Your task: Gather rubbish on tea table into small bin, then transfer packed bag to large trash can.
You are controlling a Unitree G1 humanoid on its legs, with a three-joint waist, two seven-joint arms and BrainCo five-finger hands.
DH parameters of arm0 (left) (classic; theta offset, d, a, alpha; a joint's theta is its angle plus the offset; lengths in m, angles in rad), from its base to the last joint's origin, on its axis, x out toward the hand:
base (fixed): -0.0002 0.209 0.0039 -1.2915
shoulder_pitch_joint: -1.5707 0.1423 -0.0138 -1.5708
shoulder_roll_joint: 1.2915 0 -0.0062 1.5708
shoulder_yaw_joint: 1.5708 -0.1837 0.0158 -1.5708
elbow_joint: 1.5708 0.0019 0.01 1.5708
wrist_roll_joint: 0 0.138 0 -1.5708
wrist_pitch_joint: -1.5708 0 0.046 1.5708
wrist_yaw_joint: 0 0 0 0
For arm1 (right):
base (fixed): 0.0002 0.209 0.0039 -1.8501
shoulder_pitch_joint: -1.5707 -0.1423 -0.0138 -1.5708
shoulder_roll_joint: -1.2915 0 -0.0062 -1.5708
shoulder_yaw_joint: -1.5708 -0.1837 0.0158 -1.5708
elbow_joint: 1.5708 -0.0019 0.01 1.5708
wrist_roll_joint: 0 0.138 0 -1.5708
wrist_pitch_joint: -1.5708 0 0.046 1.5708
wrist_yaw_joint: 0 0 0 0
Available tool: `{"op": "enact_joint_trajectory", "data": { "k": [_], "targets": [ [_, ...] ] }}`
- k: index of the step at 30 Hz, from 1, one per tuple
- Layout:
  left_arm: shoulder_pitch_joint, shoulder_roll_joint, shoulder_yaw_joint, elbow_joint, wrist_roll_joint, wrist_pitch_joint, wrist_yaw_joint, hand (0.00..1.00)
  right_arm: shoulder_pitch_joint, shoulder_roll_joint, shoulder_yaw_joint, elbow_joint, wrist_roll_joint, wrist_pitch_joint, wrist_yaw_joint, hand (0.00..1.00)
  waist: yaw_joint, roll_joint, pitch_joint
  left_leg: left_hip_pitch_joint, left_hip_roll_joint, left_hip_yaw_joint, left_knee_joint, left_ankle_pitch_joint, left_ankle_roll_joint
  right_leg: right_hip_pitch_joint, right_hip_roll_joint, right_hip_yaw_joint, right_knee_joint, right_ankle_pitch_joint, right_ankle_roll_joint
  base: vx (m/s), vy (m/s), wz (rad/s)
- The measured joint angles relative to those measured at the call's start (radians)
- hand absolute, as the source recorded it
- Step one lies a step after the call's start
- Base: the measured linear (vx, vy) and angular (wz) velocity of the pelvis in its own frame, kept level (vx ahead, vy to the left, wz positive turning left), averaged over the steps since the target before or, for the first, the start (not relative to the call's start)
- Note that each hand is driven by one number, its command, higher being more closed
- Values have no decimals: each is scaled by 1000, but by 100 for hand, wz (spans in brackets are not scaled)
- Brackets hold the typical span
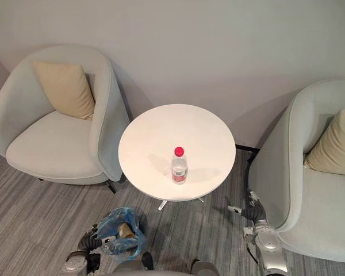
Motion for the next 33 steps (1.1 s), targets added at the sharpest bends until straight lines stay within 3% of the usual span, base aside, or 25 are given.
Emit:
{"op": "enact_joint_trajectory", "data": {
  "k": [9,20,33],
  "targets": [
    [9,1,-3,-15,1,-7,-20,0,-51,-52,131,-66,-8,-44,61,0,1,-7,-5,-1,-4,-18,-6,8,6,16,0,-16,-25,15,-2,-7,-2,3],
    [29,3,-37,-15,2,-10,-40,0,-147,-90,260,-66,-6,-48,98,0,4,4,-6,-8,-11,-45,-33,32,6,8,-2,-31,-32,22,-3,-34,-11,6],
    [24,3,-47,-16,1,-14,-39,0,-257,-83,336,-63,-8,-54,62,0,23,35,13,-44,-16,-74,-32,38,6,-6,-4,-56,-31,22,-2,15,-10,5]
  ]
}}
